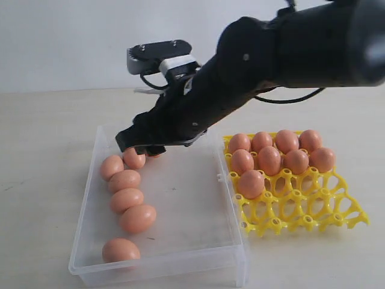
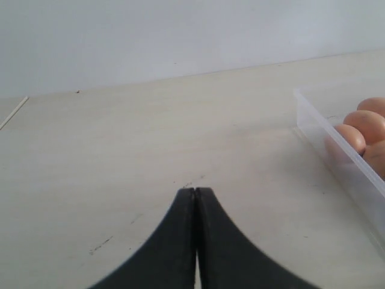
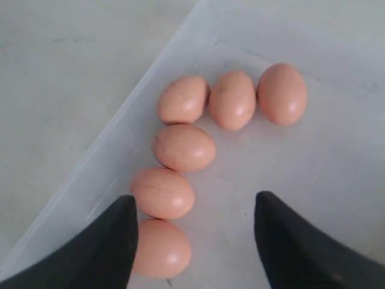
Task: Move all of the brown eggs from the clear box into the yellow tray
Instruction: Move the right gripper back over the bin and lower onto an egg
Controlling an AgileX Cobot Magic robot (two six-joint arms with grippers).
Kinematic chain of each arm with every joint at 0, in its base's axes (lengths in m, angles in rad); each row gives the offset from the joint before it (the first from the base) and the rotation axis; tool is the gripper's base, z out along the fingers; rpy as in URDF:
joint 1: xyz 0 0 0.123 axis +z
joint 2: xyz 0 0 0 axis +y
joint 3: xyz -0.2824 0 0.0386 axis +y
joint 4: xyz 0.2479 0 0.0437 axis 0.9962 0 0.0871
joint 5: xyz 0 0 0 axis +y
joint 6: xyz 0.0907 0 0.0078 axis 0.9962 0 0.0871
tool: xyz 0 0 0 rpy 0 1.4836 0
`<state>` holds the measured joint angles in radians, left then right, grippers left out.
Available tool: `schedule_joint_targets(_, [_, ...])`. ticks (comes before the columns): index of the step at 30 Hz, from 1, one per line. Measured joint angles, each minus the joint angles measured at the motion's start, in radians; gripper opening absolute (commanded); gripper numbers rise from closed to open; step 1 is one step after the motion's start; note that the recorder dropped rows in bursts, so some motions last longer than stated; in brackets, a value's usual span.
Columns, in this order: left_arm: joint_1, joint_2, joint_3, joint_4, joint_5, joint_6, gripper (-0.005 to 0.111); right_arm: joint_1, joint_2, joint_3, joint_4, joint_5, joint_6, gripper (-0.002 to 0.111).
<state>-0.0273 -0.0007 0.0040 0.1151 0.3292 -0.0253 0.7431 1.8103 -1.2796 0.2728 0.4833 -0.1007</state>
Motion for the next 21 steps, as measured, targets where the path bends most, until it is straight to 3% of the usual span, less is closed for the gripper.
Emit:
schedule_joint_targets(11, [0.000, 0.000, 0.000, 0.000, 0.000, 0.000, 0.000, 0.012, 0.318, -0.342, 0.128, 0.152, 0.011, 0.057])
schedule_joint_targets(21, [0.000, 0.000, 0.000, 0.000, 0.000, 0.000, 0.000, 0.015, 0.477, -0.488, 0.185, 0.175, 0.048, 0.057])
